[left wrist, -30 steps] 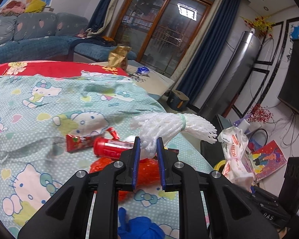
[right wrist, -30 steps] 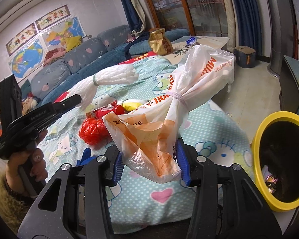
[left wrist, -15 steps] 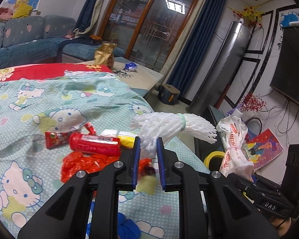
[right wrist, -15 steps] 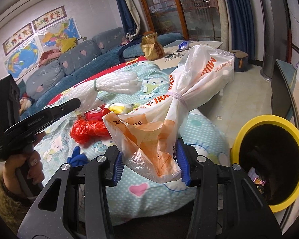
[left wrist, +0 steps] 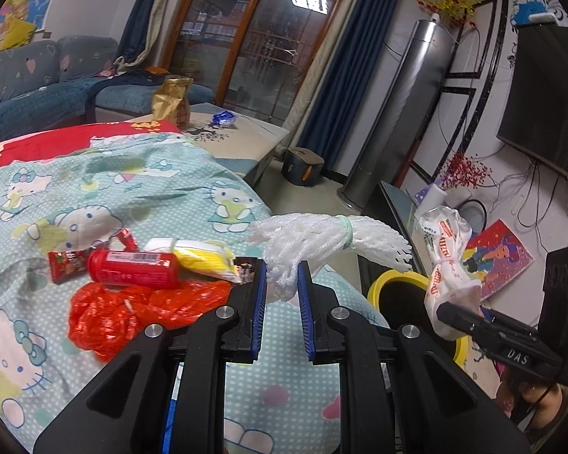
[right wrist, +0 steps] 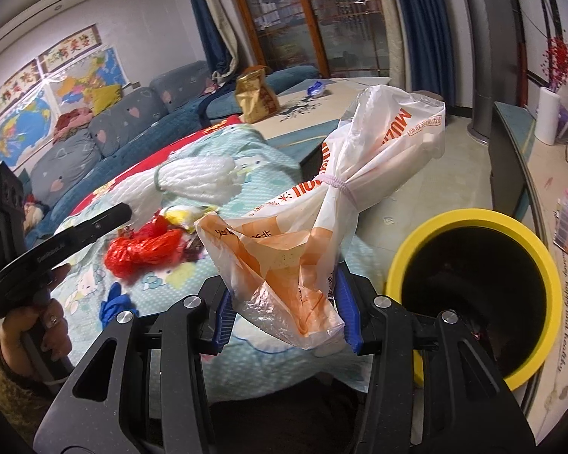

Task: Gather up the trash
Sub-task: 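Carry the mesh sleeve and white-orange bag in both grippers over the yellow bin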

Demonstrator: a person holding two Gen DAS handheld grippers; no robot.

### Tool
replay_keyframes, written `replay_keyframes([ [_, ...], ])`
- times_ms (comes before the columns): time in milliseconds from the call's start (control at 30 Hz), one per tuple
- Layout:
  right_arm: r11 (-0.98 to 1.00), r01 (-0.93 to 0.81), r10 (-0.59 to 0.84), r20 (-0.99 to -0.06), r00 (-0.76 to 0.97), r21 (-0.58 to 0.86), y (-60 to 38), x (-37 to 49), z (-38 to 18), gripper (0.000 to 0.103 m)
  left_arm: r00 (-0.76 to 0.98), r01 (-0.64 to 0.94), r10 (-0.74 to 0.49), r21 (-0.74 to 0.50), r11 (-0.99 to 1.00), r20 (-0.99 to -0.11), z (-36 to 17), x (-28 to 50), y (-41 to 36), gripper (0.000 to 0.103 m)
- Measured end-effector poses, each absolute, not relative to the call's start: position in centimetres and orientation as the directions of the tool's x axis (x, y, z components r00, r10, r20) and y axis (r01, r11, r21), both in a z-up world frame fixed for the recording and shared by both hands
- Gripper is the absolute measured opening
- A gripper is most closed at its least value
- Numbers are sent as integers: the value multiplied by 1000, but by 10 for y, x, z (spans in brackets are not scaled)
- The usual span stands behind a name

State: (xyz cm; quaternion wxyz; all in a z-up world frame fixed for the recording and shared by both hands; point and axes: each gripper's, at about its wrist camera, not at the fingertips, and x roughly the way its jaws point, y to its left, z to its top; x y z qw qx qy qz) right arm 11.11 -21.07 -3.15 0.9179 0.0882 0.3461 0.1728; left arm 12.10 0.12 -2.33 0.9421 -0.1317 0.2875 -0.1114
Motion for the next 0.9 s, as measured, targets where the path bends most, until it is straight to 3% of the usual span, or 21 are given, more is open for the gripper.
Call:
replay_keyframes([
  [900,951,-37,235,-635,736,308,-315,133,-45,38,746,271,-356,-232,934,-563,-36,130,-84,16],
])
